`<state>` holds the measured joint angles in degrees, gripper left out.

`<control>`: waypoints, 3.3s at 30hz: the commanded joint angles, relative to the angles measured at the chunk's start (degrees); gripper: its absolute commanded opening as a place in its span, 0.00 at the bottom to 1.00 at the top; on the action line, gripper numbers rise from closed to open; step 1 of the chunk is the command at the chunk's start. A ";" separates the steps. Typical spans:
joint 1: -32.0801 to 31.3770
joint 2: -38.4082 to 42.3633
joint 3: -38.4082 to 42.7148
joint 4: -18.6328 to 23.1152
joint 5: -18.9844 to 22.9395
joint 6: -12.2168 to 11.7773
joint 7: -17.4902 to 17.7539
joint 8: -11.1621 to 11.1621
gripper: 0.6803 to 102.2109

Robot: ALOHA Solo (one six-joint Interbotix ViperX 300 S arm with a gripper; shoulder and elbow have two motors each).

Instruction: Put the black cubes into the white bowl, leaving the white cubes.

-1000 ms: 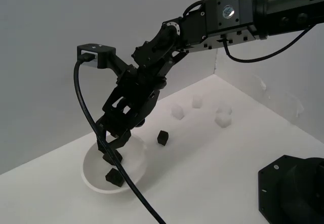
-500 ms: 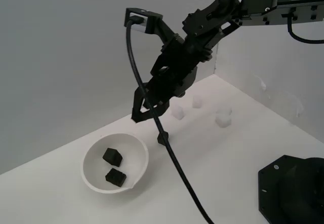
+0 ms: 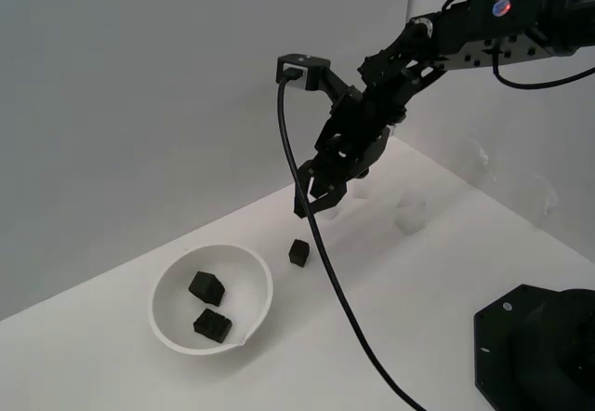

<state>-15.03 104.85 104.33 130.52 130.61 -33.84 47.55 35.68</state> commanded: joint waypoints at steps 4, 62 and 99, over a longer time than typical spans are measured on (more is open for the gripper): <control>-0.26 -3.34 -2.81 0.35 0.00 -0.97 -1.58 1.41 0.66; -1.32 -9.32 -8.88 -0.62 -0.97 -3.96 -4.39 4.04 0.01; -18.19 4.39 4.92 -7.56 -7.91 -3.78 -4.39 -6.86 0.01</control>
<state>-31.46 109.07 108.63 124.10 124.45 -36.30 43.77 28.30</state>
